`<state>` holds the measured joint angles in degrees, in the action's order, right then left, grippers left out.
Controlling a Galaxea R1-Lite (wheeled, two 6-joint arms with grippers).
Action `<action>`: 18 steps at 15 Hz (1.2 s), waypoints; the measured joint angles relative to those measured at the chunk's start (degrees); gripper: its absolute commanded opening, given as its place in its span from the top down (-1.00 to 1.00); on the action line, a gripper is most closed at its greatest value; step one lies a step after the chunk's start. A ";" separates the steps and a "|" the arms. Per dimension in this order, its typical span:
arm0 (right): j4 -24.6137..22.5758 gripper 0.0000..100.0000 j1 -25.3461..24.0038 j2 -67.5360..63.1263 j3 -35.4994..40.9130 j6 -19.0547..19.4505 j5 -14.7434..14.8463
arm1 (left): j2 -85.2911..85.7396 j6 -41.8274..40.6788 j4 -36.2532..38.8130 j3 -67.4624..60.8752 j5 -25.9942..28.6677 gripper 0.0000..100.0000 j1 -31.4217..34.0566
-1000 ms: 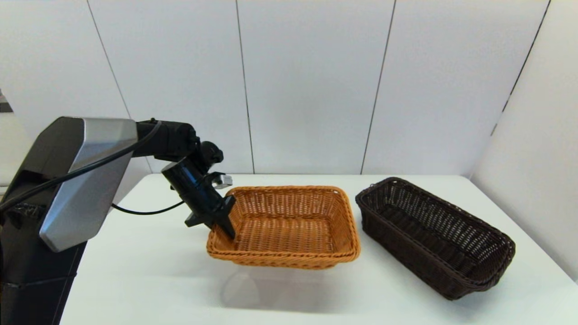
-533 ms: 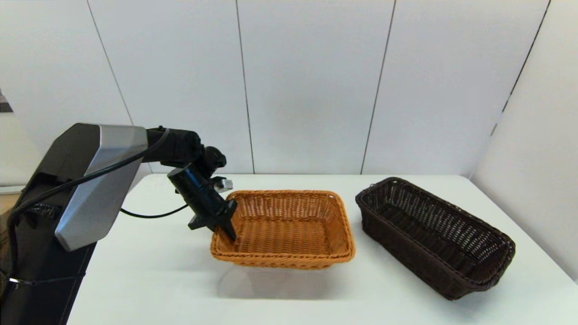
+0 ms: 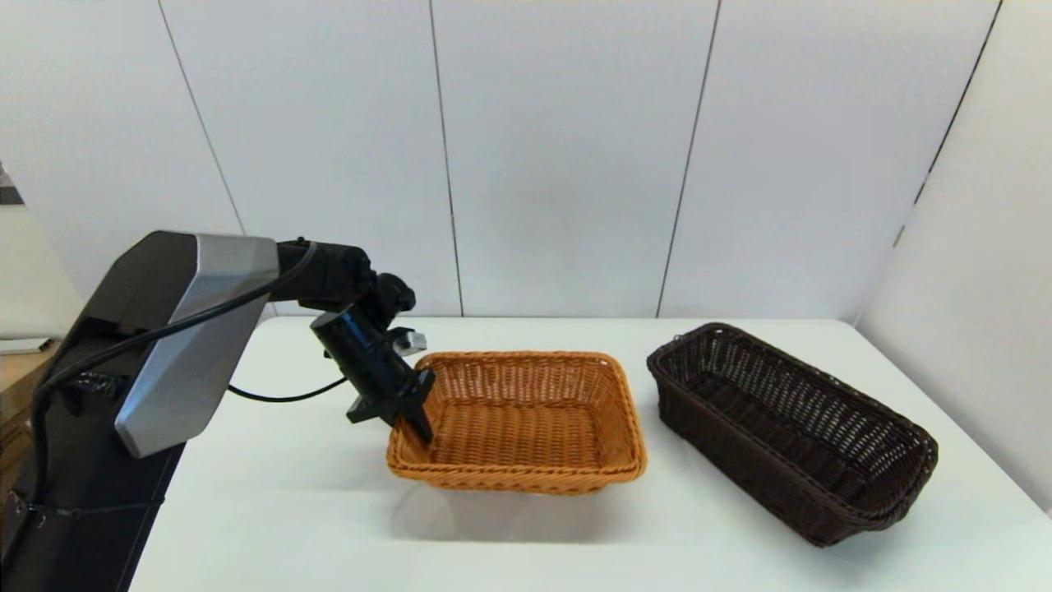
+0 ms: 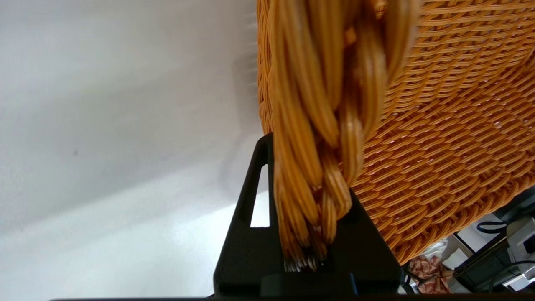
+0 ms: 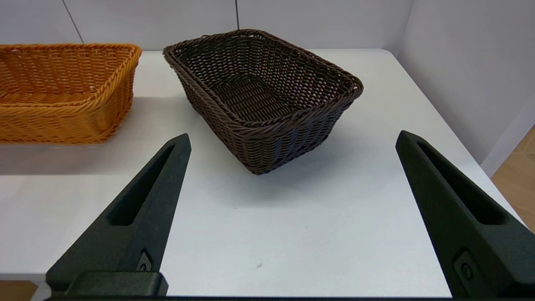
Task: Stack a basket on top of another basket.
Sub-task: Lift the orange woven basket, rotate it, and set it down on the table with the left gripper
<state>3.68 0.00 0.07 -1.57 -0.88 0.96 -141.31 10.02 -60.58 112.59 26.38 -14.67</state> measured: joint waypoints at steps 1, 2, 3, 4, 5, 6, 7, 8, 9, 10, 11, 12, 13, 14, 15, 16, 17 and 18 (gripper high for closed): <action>0.00 -1.00 0.00 0.00 0.00 0.00 0.00 | -0.09 0.06 0.22 0.00 0.05 1.00 -0.07; -0.02 -1.00 0.00 0.00 0.00 0.00 0.00 | -0.12 0.04 0.33 0.00 0.10 1.00 -0.16; 0.00 -1.00 0.00 0.00 0.00 0.02 0.02 | -0.17 0.04 0.46 0.00 0.10 1.00 -0.18; -0.02 -1.00 0.00 0.00 0.00 0.02 0.00 | -0.20 0.04 0.63 0.00 0.11 1.00 -0.21; 0.00 -1.00 0.00 0.00 0.00 0.00 0.00 | -0.26 0.04 0.77 0.00 0.11 1.00 -0.24; -0.02 -1.00 0.00 0.00 0.00 0.02 0.00 | -0.37 0.04 0.84 0.00 0.11 1.00 -0.27; -0.02 -1.00 0.00 0.00 0.00 0.00 0.00 | -0.48 0.01 0.84 0.00 0.10 1.00 -0.32; -0.02 -1.00 0.00 0.00 0.00 0.00 0.00 | -0.59 0.01 0.85 0.00 0.10 1.00 -0.32; -0.02 -1.00 0.00 0.00 0.00 0.00 0.00 | -0.69 0.01 0.85 0.00 0.10 1.00 -0.35; -0.02 -1.00 0.00 0.00 0.00 0.00 0.00 | -0.78 0.01 0.85 0.00 0.10 1.00 -0.35; -0.02 -1.00 0.00 0.00 0.00 0.00 -0.02 | -0.85 0.01 0.85 0.00 0.10 1.00 -0.35; -0.02 -1.00 0.00 0.00 0.00 0.00 0.00 | -0.89 0.04 0.82 0.00 0.10 -1.00 -0.35; -0.02 -1.00 0.00 0.00 0.00 0.00 0.00 | -0.94 0.15 0.88 0.00 0.16 -1.00 -0.35; -0.02 -1.00 0.00 0.00 0.00 0.00 0.00 | -0.91 0.48 1.04 0.02 0.24 -1.00 -0.35; -0.02 -1.00 0.00 0.00 0.00 0.02 0.00 | -0.87 0.52 1.16 0.02 0.27 -1.00 -0.35; 0.00 -1.00 0.00 0.00 0.00 0.02 0.00 | -0.80 0.65 1.16 0.02 0.27 -1.00 -0.33; -0.02 -1.00 0.00 0.00 0.00 0.02 -0.02 | -0.67 0.83 1.07 0.02 0.24 -1.00 -0.24; -0.02 -1.00 0.00 0.00 0.00 0.02 0.00 | -0.52 0.91 0.88 0.02 0.24 -1.00 -0.18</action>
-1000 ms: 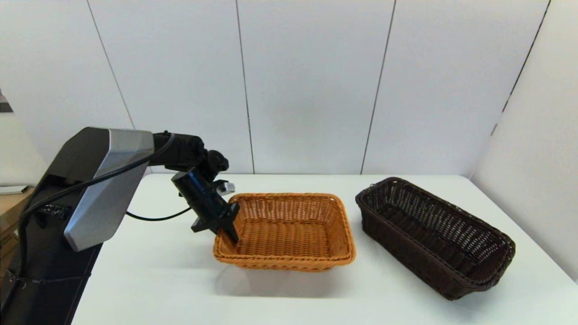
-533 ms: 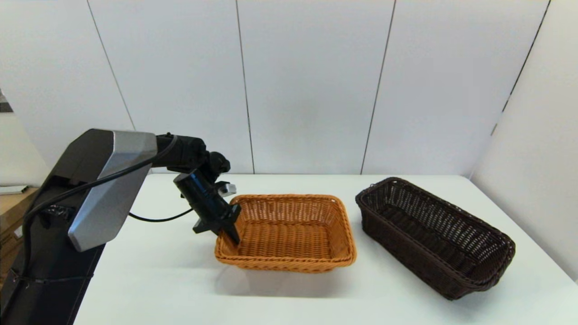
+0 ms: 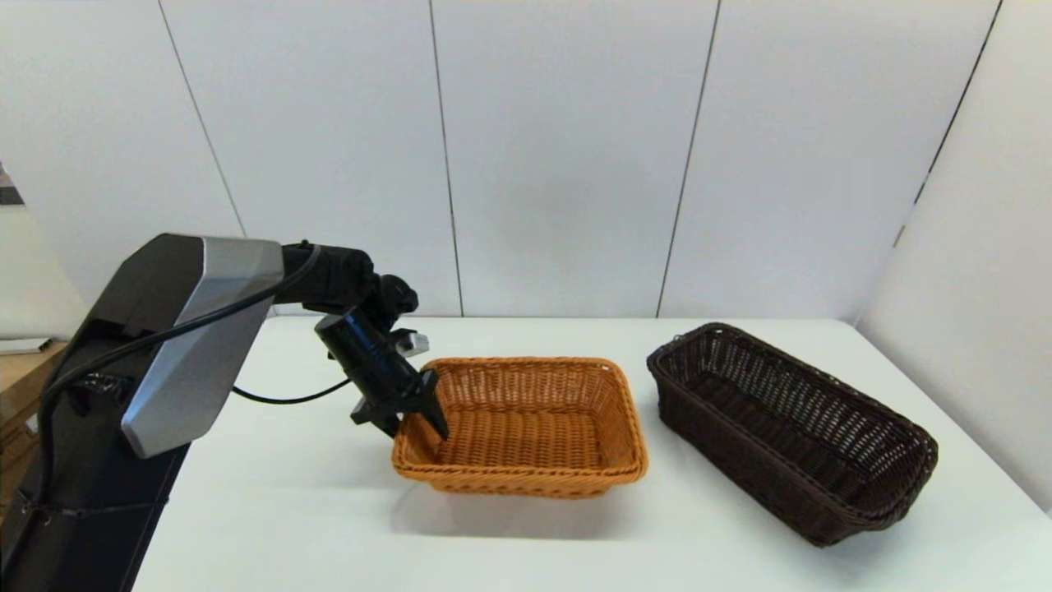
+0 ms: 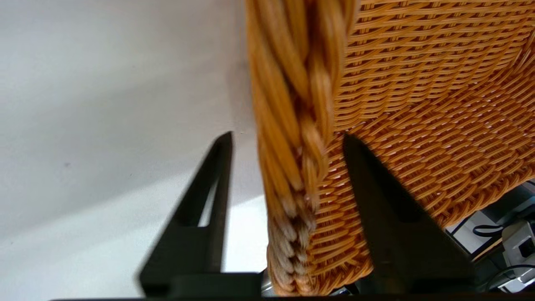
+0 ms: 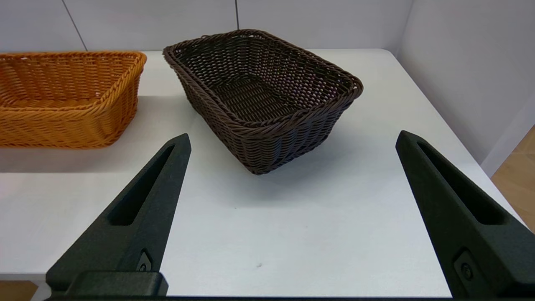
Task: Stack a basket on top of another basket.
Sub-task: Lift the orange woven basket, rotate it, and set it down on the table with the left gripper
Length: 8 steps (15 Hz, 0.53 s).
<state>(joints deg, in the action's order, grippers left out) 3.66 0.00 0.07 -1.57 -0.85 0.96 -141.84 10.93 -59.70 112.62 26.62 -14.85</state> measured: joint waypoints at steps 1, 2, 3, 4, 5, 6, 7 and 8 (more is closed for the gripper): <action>0.00 -1.00 0.00 0.00 0.00 -0.02 -0.02 | 0.24 0.00 -0.13 -0.02 -0.09 -1.00 0.16; 0.00 -1.00 0.00 0.00 0.00 0.00 0.00 | 0.74 0.00 -0.24 -0.10 -0.09 -1.00 0.57; 0.00 -1.00 0.00 0.00 0.00 -0.02 -0.02 | 1.46 0.00 -0.46 -0.11 -0.06 -1.00 1.18; 0.00 -1.00 0.00 0.00 0.00 -0.02 0.00 | 2.54 -0.05 -0.88 -0.18 -0.04 -1.00 1.93; 0.00 -1.00 0.00 0.00 0.00 -0.02 -0.02 | 3.58 -0.13 -1.07 -0.27 0.00 -1.00 2.61; 0.00 -1.00 0.00 0.00 0.00 -0.02 -0.02 | 5.38 -0.20 -1.21 -0.32 0.09 -1.00 3.52; 0.00 -1.00 0.00 0.00 0.00 -0.02 -0.02 | 7.61 -0.24 -1.55 -0.33 0.16 -1.00 4.51; 0.00 -1.00 0.00 0.00 0.00 -0.02 0.00 | 10.61 -0.38 -2.40 -0.35 0.29 -1.00 5.67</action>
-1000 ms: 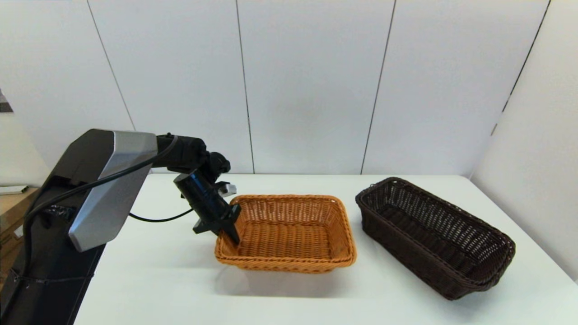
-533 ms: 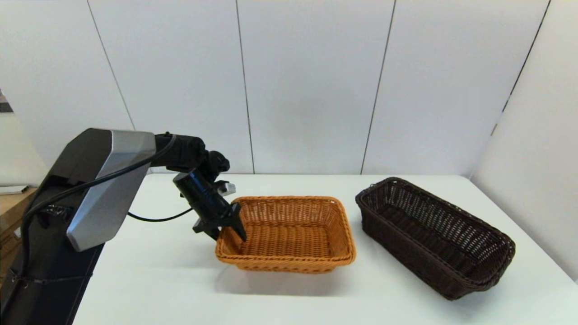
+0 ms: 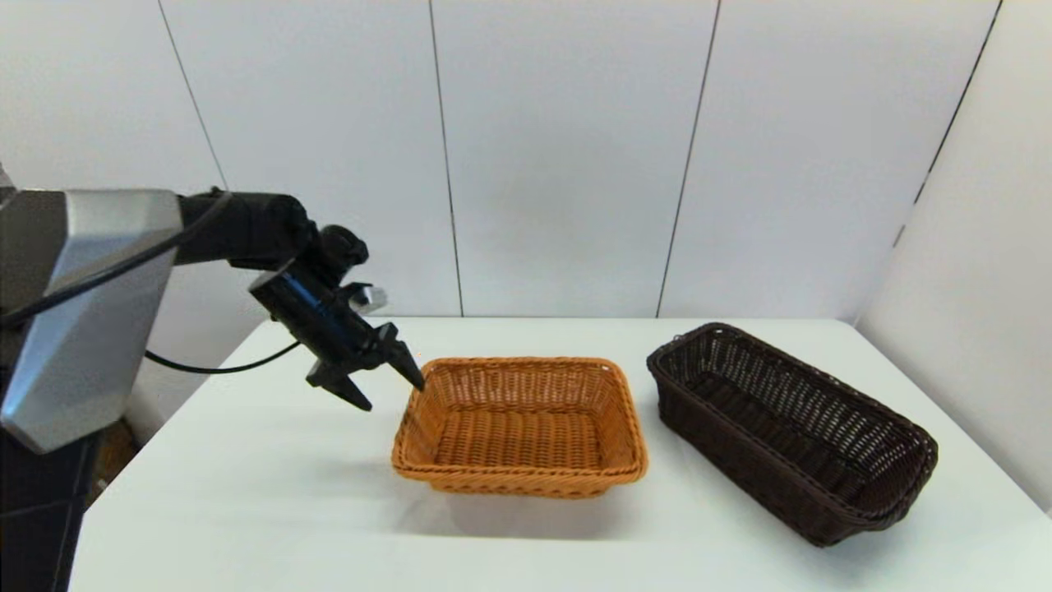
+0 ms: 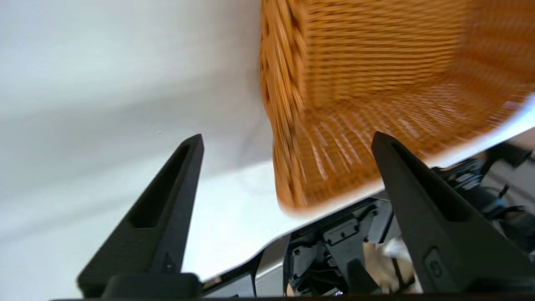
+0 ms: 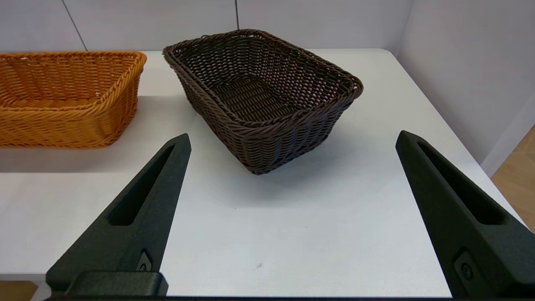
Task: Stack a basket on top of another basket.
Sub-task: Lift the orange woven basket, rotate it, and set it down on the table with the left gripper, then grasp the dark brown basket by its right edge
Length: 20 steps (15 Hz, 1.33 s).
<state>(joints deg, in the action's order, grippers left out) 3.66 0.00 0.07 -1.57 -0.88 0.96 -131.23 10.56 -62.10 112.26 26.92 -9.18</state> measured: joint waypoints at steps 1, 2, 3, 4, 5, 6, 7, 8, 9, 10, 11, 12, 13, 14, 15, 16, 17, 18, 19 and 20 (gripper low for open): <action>0.00 -1.00 0.00 0.00 0.00 0.00 0.00 | 3.21 -0.06 -0.83 0.00 0.21 -1.00 1.08; 0.00 -1.00 0.00 0.00 0.00 0.00 0.00 | 6.84 -0.04 -1.43 -0.02 0.52 -1.00 2.16; 0.00 -1.00 0.00 0.00 0.00 0.00 0.00 | 11.19 0.18 -2.28 -0.16 0.65 -1.00 3.28; 0.00 -1.00 0.00 0.00 0.00 0.00 0.00 | 15.54 0.77 -3.17 -0.52 0.56 -1.00 4.30; 0.00 -1.00 0.00 0.00 0.00 0.00 0.00 | 20.10 1.89 -3.69 -1.02 -0.22 -1.00 5.22; 0.00 -1.00 0.00 0.00 0.00 0.02 0.00 | 25.15 3.68 -4.08 -1.90 -2.28 -1.00 6.05; 0.02 -1.00 0.00 0.00 0.00 0.00 -0.02 | 29.94 5.36 -4.29 -3.15 -5.01 -1.00 6.64; 0.00 -1.00 0.00 0.00 0.00 0.02 0.00 | 35.21 6.78 -4.49 -4.85 -8.27 -1.00 7.25; 0.02 -1.00 0.00 0.00 0.00 0.02 0.00 | 40.24 7.68 -4.60 -7.08 -10.87 -1.00 7.75; 0.00 -1.00 0.00 0.00 0.00 0.02 0.00 | 45.42 8.23 -4.66 -9.78 -12.78 -1.00 8.17; 0.00 -1.00 0.00 0.00 0.00 0.04 0.00 | 50.75 8.46 -4.74 -13.04 -14.17 -1.00 8.52; 0.00 -1.00 0.00 0.00 0.00 0.04 -0.02 | 56.61 8.66 -4.79 -16.84 -15.31 -1.00 8.78; 0.02 -1.00 0.00 0.00 0.00 0.02 0.02 | 61.59 8.75 -4.79 -20.50 -16.23 -1.00 8.97; 0.00 -1.00 0.00 0.00 0.00 0.00 0.00 | 66.85 8.79 -4.83 -24.22 -17.05 -1.00 9.13; 0.00 -1.00 0.00 0.00 0.00 0.00 -0.02 | 72.36 8.84 -4.85 -27.87 -17.74 -1.00 9.20; 0.00 -1.00 0.00 0.00 0.00 0.00 0.00 | 77.43 8.73 -4.82 -30.99 -18.21 -1.00 9.28; 0.02 -1.00 0.00 0.00 0.00 0.02 0.00 | 82.88 8.40 -4.60 -34.18 -18.49 -1.00 9.31; 0.02 -1.00 0.00 0.00 0.00 0.00 0.00 | 87.86 7.83 -4.07 -37.10 -18.79 -1.00 9.34; 0.00 -1.00 0.00 0.00 0.00 0.00 0.00 | 92.71 7.27 -3.50 -40.00 -18.96 -1.00 9.34; 0.02 -1.00 0.00 0.00 0.00 0.02 0.00 | 97.37 6.64 -3.06 -42.81 -19.11 -1.00 9.36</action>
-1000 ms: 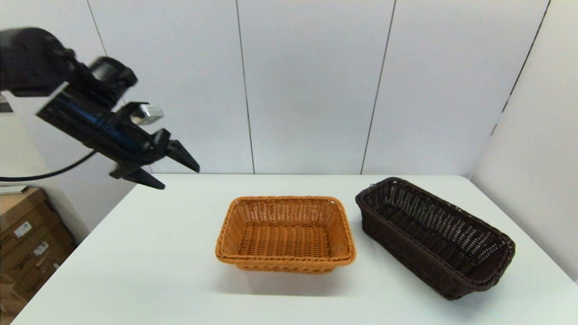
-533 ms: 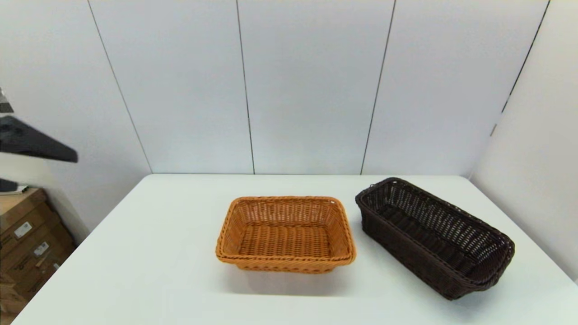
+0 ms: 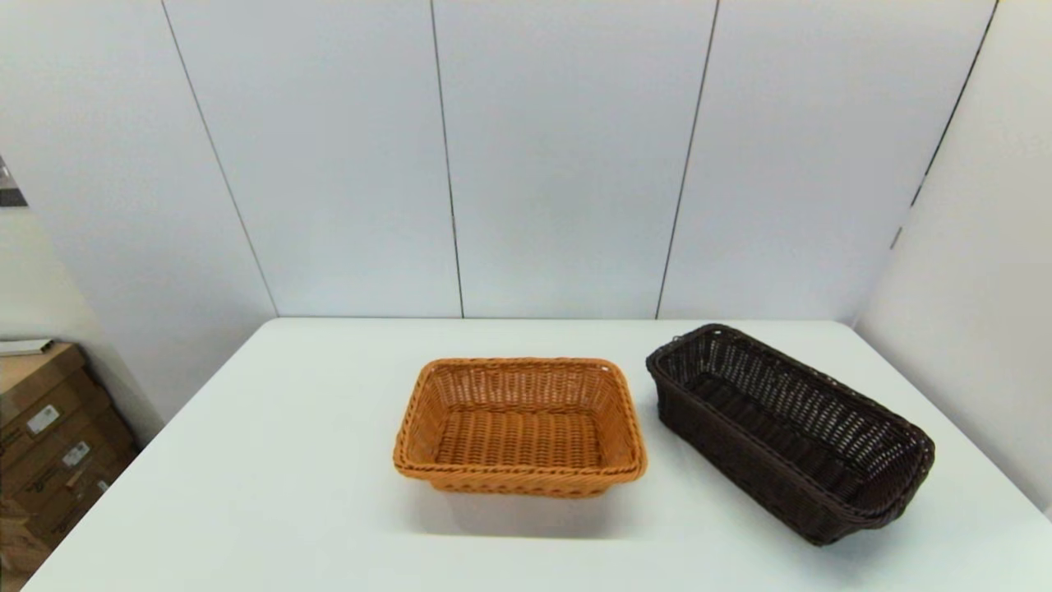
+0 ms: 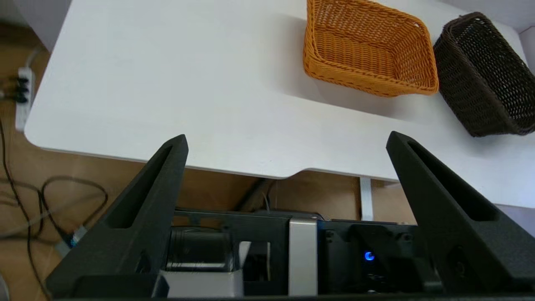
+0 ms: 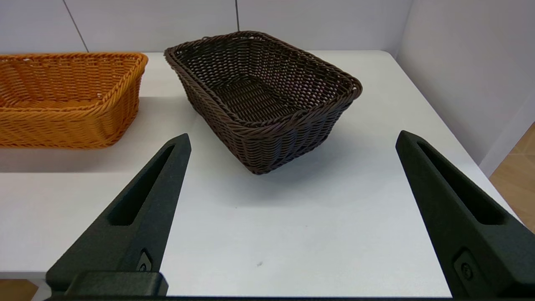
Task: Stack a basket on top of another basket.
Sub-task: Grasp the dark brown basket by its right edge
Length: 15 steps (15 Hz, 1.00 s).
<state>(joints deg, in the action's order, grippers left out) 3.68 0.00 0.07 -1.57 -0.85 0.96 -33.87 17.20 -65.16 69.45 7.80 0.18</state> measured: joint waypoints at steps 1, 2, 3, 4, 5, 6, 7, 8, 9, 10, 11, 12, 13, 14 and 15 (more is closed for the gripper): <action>0.00 -1.00 0.00 0.00 0.00 0.00 0.00 | 4.71 -0.54 0.44 -2.97 -0.20 -1.00 0.02; 0.00 -1.00 0.00 0.00 0.00 0.00 -0.02 | 8.75 -0.95 1.16 -5.75 -0.41 -1.00 0.11; 0.00 -1.00 0.00 0.00 0.00 -0.02 -0.02 | 12.46 -1.44 2.29 -8.97 -0.73 -1.00 0.34; -0.02 -1.00 0.00 0.00 0.00 0.00 0.00 | 16.15 -1.68 4.00 -12.57 -1.66 -1.00 0.55; 0.00 -1.00 0.00 0.00 0.00 -0.02 -0.02 | 19.52 -1.80 6.16 -15.63 -3.25 -1.00 0.56; 0.00 -1.00 0.00 0.00 0.00 0.00 0.00 | 22.67 -1.90 9.26 -19.04 -4.86 -1.00 0.45; 0.00 -1.00 0.00 0.00 0.00 -0.02 -0.02 | 25.21 -2.21 13.48 -22.67 -6.81 -1.00 0.23; -0.02 -1.00 0.00 0.00 0.00 0.00 0.00 | 27.20 -3.06 18.82 -26.48 -9.01 -1.00 0.11; -0.02 -1.00 0.00 0.00 0.00 -0.02 -0.02 | 28.50 -4.33 24.17 -29.93 -10.96 -1.00 0.04; -0.02 -1.00 0.00 0.00 0.00 0.00 0.00 | 29.43 -6.01 29.59 -33.45 -12.70 -1.00 -0.02; -0.02 -1.00 0.00 0.00 0.00 0.00 0.00 | 30.12 -8.11 35.39 -37.56 -14.21 -1.00 -0.07; -0.02 -1.00 0.00 0.00 0.00 0.00 0.00 | 30.73 -10.34 40.66 -41.92 -14.99 -1.00 -0.09; -0.02 -1.00 0.00 0.00 0.00 -0.02 0.02 | 31.42 -13.07 46.01 -46.71 -15.37 -1.00 -0.11; -0.02 -1.00 0.00 0.00 0.00 0.00 -0.02 | 32.11 -15.95 51.88 -51.90 -15.63 -1.00 -0.16; -0.02 -1.00 0.00 0.00 0.00 0.01 0.00 | 32.66 -18.27 57.31 -56.26 -15.71 -1.00 -0.18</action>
<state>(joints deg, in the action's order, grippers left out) 3.66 0.00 0.07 -1.57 -0.84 0.96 -1.21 -1.07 -7.85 13.19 -7.91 0.00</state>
